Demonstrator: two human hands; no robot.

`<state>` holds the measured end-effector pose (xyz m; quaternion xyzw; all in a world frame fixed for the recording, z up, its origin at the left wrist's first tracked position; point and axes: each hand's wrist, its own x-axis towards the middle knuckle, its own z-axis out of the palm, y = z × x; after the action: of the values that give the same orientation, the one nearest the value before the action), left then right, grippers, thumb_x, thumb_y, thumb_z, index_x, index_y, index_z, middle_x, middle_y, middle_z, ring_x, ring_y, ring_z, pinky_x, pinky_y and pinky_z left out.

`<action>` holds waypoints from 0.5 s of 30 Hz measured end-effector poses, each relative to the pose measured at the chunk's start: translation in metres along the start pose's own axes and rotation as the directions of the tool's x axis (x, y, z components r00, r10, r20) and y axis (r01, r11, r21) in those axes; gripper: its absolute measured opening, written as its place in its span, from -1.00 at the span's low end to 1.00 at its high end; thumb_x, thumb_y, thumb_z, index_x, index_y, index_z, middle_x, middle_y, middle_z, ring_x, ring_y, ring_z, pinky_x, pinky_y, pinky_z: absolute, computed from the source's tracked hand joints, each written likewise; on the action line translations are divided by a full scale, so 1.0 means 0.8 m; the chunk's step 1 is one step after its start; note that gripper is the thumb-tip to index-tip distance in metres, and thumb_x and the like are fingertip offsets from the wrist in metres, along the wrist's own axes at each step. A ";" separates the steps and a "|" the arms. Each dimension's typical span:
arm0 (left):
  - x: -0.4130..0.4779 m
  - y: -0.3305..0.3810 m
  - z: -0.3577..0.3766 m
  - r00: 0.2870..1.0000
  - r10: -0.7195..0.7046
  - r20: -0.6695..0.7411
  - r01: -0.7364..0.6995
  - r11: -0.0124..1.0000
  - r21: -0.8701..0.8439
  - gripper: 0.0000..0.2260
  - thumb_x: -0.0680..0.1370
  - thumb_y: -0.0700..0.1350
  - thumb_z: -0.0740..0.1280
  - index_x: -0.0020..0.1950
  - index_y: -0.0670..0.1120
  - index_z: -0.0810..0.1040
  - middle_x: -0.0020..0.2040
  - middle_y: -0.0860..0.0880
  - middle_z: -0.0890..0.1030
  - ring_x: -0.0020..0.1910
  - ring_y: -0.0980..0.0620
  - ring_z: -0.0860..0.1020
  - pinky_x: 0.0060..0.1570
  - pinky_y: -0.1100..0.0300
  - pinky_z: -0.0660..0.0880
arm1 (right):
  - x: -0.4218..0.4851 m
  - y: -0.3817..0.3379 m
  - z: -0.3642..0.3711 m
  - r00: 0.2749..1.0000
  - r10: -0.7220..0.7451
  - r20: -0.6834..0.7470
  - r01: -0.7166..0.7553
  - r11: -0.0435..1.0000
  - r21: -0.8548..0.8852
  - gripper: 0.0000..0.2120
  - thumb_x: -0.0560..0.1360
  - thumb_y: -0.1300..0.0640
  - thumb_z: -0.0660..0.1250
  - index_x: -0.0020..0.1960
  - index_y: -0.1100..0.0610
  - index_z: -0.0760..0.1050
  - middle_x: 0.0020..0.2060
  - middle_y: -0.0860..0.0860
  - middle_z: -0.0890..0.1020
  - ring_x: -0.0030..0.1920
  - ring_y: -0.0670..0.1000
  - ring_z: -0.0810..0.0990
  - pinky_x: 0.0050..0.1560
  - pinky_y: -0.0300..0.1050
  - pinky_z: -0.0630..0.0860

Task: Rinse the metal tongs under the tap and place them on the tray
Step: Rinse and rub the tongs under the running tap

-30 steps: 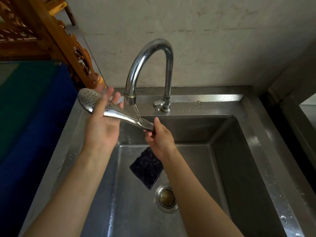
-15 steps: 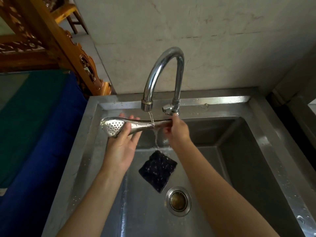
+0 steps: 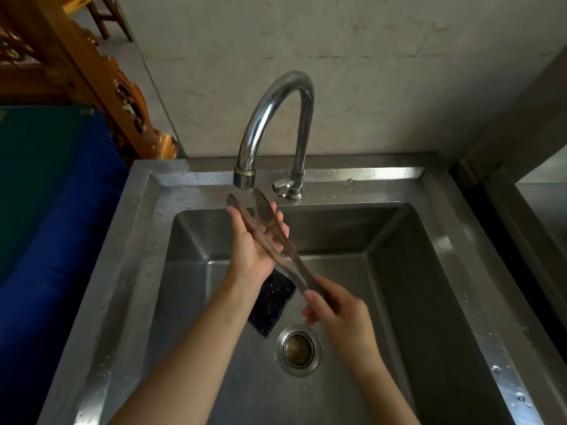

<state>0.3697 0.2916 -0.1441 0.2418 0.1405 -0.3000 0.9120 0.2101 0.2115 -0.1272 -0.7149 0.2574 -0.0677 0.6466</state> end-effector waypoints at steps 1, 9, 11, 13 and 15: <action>0.003 -0.001 0.001 1.000 0.001 -0.012 -0.001 1.000 0.005 -0.34 0.49 0.36 0.07 -0.10 -0.19 0.66 -0.19 -0.07 0.66 -0.27 0.03 0.63 -0.29 0.21 0.57 | -0.006 0.005 0.003 1.000 -0.016 -0.015 0.015 1.000 -0.023 -0.63 0.47 0.23 0.36 -0.14 -0.29 0.56 -0.42 0.01 0.66 -0.44 -0.09 0.61 -0.32 -0.36 0.53; 0.008 -0.005 0.005 0.995 -0.040 -0.093 0.063 0.961 0.269 -0.35 0.49 0.29 0.15 0.31 -0.23 0.43 -0.04 -0.12 0.61 -0.17 -0.01 0.65 -0.21 0.13 0.61 | -0.036 0.034 0.013 0.999 0.044 -0.025 -0.045 0.998 -0.035 -0.79 0.53 0.19 0.28 0.08 -0.04 0.58 -0.39 0.04 0.67 -0.44 -0.08 0.61 -0.33 -0.31 0.55; 0.006 -0.004 0.005 0.994 -0.014 -0.105 0.048 0.943 0.330 -0.38 0.49 0.23 0.21 0.31 -0.25 0.42 -0.01 -0.15 0.60 -0.13 -0.03 0.65 -0.21 0.12 0.61 | -0.040 0.038 0.015 0.997 0.079 0.001 -0.079 0.997 0.000 -0.82 0.55 0.19 0.25 0.06 0.00 0.57 -0.33 0.06 0.68 -0.42 -0.03 0.62 -0.33 -0.21 0.58; 0.004 -0.001 0.003 0.995 0.017 -0.094 0.020 0.924 0.382 -0.50 0.52 0.13 0.24 0.25 -0.26 0.45 -0.02 -0.16 0.60 -0.14 -0.05 0.65 -0.22 0.10 0.62 | -0.042 0.039 0.018 0.996 0.088 0.030 -0.089 0.996 0.014 -0.82 0.56 0.21 0.22 0.00 0.04 0.58 -0.35 0.03 0.67 -0.41 -0.01 0.62 -0.35 -0.19 0.59; 0.002 0.006 0.002 0.997 0.053 -0.053 -0.025 0.905 0.424 -0.66 0.55 0.02 0.25 0.12 -0.25 0.50 -0.06 -0.15 0.61 -0.18 -0.05 0.66 -0.20 0.08 0.62 | -0.043 0.039 0.023 0.993 0.105 0.057 -0.107 0.993 0.043 -0.81 0.58 0.21 0.19 0.01 0.08 0.58 -0.40 0.02 0.64 -0.42 -0.04 0.61 -0.38 -0.25 0.55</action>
<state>0.3740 0.2933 -0.1416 0.4460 0.0960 -0.2973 0.8387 0.1797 0.2424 -0.1519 -0.6869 0.2756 -0.0197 0.6722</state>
